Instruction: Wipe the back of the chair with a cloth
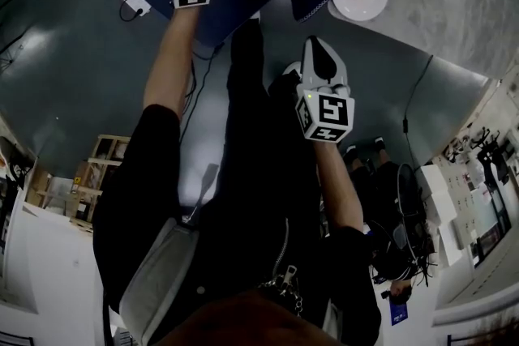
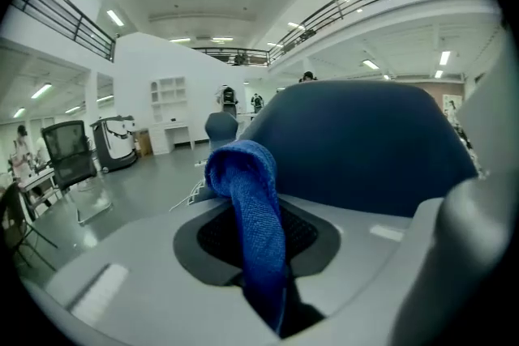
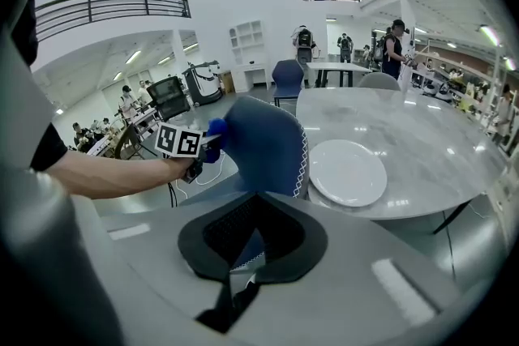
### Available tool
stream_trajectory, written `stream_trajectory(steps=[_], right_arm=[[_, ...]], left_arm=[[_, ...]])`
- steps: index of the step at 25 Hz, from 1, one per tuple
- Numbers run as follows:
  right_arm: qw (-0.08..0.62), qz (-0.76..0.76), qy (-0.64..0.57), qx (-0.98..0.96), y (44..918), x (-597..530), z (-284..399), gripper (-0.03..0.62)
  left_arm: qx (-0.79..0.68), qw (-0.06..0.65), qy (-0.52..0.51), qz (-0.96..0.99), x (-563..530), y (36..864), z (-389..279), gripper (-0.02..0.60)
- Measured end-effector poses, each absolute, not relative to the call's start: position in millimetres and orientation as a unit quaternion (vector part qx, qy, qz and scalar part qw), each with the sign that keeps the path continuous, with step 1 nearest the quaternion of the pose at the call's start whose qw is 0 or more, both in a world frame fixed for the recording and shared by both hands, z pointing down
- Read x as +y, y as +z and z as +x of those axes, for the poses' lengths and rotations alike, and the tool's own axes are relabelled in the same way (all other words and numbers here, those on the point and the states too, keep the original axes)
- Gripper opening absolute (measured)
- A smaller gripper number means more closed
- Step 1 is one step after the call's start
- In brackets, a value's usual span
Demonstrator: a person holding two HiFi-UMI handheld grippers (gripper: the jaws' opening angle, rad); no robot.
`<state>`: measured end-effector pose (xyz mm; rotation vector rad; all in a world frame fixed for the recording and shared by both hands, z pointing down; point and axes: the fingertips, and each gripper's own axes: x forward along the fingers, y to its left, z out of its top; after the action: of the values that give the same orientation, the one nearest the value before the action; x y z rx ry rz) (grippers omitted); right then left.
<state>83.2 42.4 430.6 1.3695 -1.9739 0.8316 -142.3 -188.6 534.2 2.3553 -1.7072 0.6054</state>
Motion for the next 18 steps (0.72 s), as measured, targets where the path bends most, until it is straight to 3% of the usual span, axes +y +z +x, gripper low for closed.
stream_trajectory(steps=[7,18], right_arm=[[0.297,0.516,0.321,-0.737,438,39,84,0.003],[0.294,0.513,0.334,-0.734,443,41,78,0.003]], left_arm=[[-0.630,0.147,0.168,0.744,-212,543,-162,0.087],[-0.604,0.159,0.165,0.764,-212,549,-133,0.084]])
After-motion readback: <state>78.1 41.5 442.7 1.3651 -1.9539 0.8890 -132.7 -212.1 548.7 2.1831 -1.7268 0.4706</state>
